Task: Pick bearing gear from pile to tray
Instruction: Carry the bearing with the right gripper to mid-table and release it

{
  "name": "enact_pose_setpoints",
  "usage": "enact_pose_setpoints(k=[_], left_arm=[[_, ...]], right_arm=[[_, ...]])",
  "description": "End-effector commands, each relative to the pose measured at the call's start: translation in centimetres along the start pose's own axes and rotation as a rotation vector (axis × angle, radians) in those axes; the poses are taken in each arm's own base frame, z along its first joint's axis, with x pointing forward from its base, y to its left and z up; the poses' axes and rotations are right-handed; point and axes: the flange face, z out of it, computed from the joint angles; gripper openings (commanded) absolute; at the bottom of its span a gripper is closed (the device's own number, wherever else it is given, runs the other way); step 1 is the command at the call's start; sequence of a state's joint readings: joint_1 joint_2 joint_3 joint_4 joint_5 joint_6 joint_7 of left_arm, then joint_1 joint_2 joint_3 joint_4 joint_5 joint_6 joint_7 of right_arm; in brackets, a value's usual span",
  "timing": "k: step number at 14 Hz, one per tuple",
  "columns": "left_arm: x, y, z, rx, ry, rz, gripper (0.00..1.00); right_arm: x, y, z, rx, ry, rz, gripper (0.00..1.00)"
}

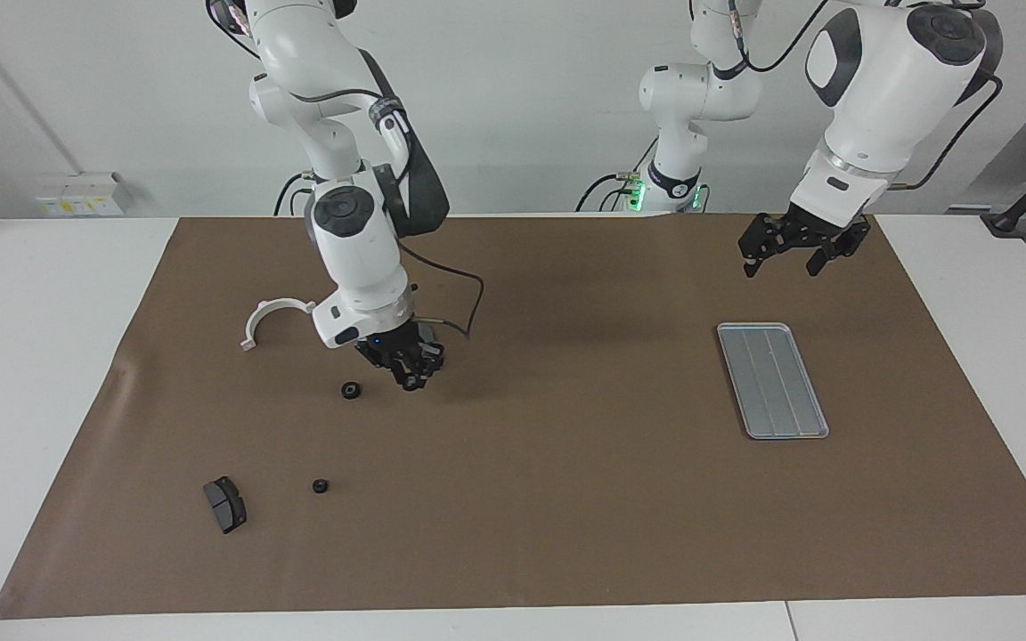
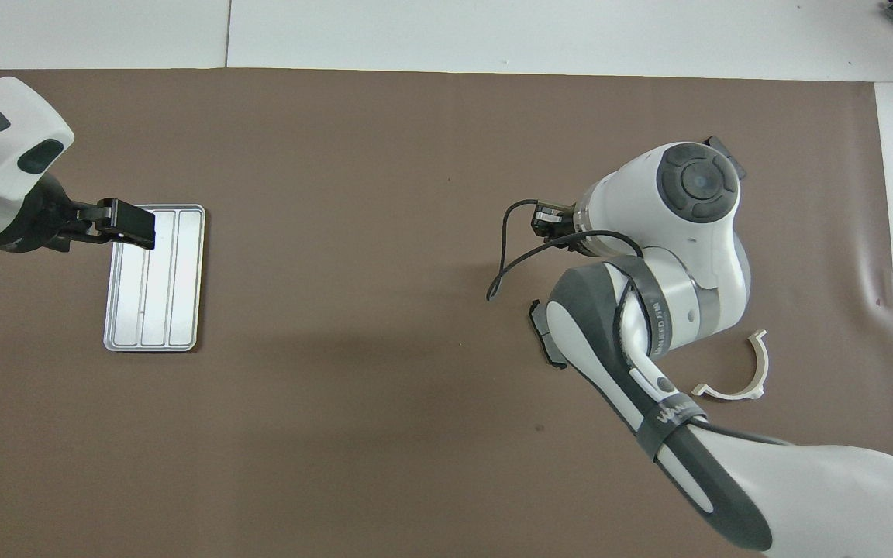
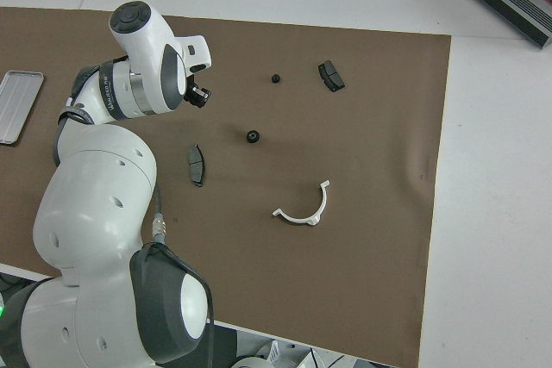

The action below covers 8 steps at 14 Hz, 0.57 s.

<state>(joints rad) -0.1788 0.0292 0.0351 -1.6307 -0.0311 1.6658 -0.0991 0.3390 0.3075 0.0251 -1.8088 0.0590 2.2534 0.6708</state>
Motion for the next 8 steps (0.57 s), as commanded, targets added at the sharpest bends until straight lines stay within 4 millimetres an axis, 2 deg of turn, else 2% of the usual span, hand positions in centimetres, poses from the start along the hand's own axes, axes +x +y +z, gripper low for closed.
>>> enact_pose_setpoints(k=[1, 4, 5, 6, 8], left_arm=[[-0.7, -0.2, 0.1, -0.014, 0.010, -0.013, 1.00], [-0.8, -0.5, 0.3, -0.013, 0.005, -0.017, 1.00], [-0.8, -0.5, 0.3, -0.013, 0.004, -0.017, 1.00], [-0.9, -0.5, 0.3, -0.013, 0.004, -0.017, 1.00], [-1.0, -0.5, 0.5, -0.013, 0.001, -0.019, 1.00]], right_arm=[[-1.9, -3.7, 1.7, 0.041, 0.010, 0.075, 0.00], [-5.0, -10.3, 4.6, 0.056, 0.015, 0.138, 0.00], [-6.2, -12.3, 6.0, 0.050, 0.010, 0.154, 0.00], [-6.8, -13.4, 7.0, 0.045, 0.021, 0.167, 0.00], [-7.2, -14.1, 7.8, 0.029, 0.042, 0.172, 0.00]])
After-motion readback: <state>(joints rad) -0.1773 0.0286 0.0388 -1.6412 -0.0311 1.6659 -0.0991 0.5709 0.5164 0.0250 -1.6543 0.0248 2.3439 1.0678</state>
